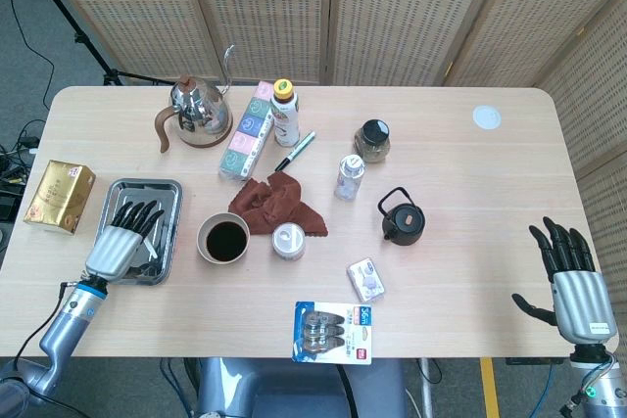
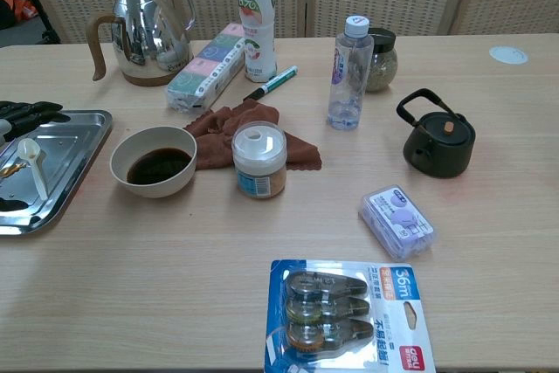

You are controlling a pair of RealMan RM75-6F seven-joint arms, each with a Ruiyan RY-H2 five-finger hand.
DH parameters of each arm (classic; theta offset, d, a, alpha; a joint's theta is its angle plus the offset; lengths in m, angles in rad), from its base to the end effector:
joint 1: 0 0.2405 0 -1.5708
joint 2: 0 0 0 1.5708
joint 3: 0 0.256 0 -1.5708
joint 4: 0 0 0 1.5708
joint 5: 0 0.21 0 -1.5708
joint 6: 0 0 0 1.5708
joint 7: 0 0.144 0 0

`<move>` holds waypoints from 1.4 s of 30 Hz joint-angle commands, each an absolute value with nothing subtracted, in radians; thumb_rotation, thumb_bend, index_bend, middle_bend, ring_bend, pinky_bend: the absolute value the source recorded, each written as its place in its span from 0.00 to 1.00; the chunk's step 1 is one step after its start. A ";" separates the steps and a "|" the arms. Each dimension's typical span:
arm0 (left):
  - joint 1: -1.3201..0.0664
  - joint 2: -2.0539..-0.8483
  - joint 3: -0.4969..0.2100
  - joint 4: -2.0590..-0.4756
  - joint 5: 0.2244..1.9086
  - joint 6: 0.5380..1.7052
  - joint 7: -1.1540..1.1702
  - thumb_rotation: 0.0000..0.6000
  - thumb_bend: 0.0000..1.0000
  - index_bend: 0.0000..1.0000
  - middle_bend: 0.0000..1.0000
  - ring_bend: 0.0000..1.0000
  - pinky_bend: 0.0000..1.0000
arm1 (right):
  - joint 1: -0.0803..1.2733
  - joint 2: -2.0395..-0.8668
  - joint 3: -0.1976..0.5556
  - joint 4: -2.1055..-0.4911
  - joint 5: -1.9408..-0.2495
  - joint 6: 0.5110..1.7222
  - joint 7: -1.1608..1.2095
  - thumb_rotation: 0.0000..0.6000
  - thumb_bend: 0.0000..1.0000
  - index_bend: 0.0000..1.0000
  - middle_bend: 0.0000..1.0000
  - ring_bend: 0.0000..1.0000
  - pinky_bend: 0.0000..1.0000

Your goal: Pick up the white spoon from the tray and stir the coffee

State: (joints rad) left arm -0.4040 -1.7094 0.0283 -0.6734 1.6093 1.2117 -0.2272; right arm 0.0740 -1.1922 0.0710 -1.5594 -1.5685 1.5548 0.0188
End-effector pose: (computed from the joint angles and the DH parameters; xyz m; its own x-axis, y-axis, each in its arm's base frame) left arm -0.3430 0.2880 0.0087 0.5830 0.1547 0.7976 0.7945 -0.3139 -0.5198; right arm -0.3023 -0.1815 0.1489 0.3571 0.0816 0.9305 -0.9296 -0.0668 0.3626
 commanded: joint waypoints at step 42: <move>-0.489 -1.749 -0.026 -0.720 1.527 1.142 -0.250 1.00 0.00 0.10 0.00 0.00 0.00 | 0.082 -1.197 0.070 -1.549 -1.542 1.522 0.017 1.00 0.00 0.00 0.00 0.00 0.00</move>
State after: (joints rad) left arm -0.4999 -1.7635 -0.0327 -0.7079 1.5231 1.1289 -0.2372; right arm 0.0820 -1.1970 0.0706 -1.5485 -1.5418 1.5219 0.0166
